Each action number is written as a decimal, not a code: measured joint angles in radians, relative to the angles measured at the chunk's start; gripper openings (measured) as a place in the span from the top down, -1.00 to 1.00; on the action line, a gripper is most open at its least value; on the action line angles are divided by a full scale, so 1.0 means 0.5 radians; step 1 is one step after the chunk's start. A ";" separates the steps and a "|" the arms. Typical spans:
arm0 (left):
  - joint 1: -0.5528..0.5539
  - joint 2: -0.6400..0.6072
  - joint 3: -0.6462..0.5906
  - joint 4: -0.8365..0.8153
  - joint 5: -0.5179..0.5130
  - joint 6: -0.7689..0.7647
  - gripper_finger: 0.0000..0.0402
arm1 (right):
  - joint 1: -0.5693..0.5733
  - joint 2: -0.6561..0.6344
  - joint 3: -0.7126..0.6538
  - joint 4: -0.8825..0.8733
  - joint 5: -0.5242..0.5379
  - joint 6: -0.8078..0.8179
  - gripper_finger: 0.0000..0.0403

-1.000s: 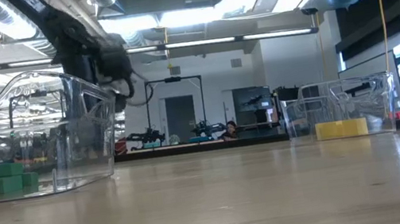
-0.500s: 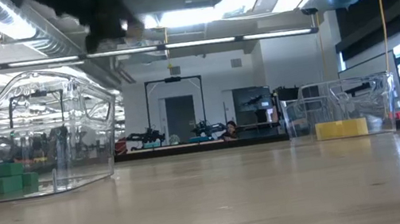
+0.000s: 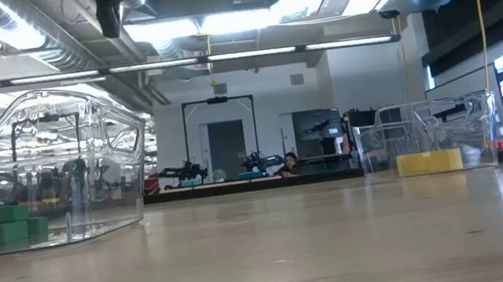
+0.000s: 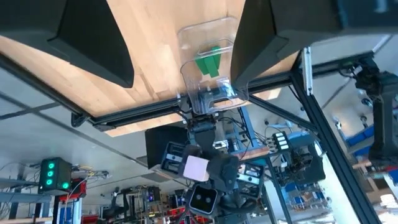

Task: Sort & place blocks by color
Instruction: Put the top brown block into the bottom right transparent bin, then put the brown block into the bottom right transparent bin

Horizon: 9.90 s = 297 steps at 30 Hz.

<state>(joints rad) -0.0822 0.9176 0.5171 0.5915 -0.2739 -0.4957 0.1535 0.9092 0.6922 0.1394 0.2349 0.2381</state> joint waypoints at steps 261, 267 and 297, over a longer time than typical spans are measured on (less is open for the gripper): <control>0.241 -0.124 0.371 -0.909 0.418 0.422 -0.30 | 1.421 1.334 0.292 -1.335 -0.781 2.184 0.02; 0.241 -0.123 0.371 -0.910 0.417 0.421 -0.30 | 1.415 1.329 0.351 -1.337 -0.786 2.147 -0.26; 0.237 -0.123 0.369 -0.656 0.434 0.377 -0.30 | 0.096 0.417 0.221 -0.053 0.143 0.325 -0.33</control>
<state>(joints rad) 0.0364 0.8562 0.7013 0.2636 -0.0570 -0.3074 0.2014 1.1175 0.8027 0.1127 0.3063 0.4004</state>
